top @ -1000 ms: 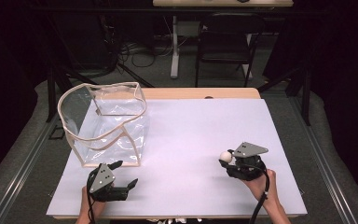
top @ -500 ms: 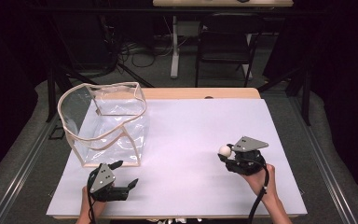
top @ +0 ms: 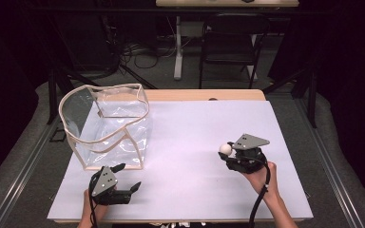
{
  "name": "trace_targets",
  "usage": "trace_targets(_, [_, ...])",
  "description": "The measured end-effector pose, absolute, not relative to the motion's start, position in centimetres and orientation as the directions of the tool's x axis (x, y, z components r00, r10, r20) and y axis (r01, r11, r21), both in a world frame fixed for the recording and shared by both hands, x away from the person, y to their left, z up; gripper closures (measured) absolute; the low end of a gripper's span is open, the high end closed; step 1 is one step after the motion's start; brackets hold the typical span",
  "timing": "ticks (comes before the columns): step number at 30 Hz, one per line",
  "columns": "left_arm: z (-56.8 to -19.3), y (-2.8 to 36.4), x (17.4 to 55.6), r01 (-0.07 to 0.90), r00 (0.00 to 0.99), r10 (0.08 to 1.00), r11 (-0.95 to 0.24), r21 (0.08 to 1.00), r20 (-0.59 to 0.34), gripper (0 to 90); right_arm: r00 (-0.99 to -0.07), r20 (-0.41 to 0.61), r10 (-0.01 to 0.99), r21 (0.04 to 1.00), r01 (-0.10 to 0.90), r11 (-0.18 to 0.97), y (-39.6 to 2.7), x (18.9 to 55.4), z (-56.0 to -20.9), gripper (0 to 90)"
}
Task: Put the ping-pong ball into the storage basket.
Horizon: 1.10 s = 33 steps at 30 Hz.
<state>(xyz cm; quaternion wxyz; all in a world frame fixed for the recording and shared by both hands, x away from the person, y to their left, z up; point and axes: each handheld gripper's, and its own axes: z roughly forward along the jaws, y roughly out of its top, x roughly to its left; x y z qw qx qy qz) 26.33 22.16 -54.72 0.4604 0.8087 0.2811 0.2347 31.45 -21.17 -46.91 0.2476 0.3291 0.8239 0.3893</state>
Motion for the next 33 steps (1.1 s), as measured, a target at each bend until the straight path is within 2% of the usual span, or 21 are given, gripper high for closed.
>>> trace_targets(33, [-54.8,22.2,26.3,0.239,0.733,0.670,-0.416,0.877,0.118,16.3,-0.699,-0.158,0.698,0.799,0.325,0.506,-18.7,33.6,-46.3,51.1])
